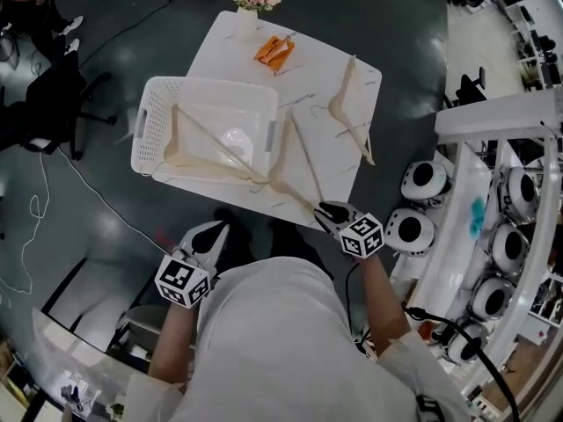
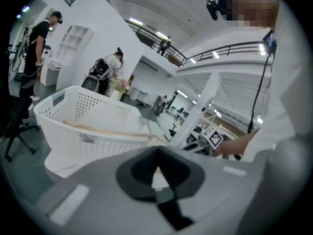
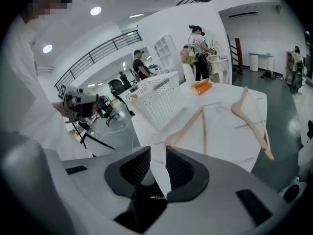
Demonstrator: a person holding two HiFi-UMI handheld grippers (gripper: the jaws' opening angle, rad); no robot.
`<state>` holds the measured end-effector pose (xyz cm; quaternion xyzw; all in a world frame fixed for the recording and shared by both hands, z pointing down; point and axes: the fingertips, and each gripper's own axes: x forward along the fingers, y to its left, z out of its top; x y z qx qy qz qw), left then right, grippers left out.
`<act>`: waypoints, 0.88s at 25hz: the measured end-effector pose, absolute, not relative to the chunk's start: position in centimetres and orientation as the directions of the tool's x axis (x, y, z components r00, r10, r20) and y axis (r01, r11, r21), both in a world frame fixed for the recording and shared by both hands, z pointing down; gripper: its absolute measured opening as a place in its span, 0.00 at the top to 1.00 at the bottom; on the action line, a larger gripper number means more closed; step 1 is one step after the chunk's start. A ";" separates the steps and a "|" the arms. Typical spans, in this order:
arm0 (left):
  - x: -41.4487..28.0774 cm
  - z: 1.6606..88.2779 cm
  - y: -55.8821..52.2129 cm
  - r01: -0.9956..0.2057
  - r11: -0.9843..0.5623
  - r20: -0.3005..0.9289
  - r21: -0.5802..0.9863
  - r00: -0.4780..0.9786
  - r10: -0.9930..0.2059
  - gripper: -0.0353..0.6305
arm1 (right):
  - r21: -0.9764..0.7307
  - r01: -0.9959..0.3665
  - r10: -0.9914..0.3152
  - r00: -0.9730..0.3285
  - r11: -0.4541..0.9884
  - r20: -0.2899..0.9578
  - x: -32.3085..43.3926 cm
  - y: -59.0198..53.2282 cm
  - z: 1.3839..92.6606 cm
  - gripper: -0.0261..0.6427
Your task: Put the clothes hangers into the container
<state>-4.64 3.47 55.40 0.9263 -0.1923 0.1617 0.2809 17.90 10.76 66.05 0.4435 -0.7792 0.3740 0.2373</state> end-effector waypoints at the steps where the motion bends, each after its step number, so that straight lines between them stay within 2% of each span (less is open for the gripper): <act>1: -4.3 55.6 3.8 -0.451 -0.765 0.416 0.460 0.871 -0.263 0.94 | -0.365 -0.871 -0.494 -0.488 0.329 0.719 18.3 11.3 67.1 0.85; 10: -2.1 55.7 4.7 -0.489 -0.748 0.464 0.450 0.843 -0.272 0.94 | -0.331 -0.874 -0.389 -0.460 0.355 0.798 18.5 12.1 75.5 0.81; 22: -3.7 57.2 4.6 -0.570 -0.679 0.521 0.462 0.795 -0.312 0.94 | -0.231 -0.888 -0.266 -0.353 0.398 0.897 17.7 10.1 82.6 0.76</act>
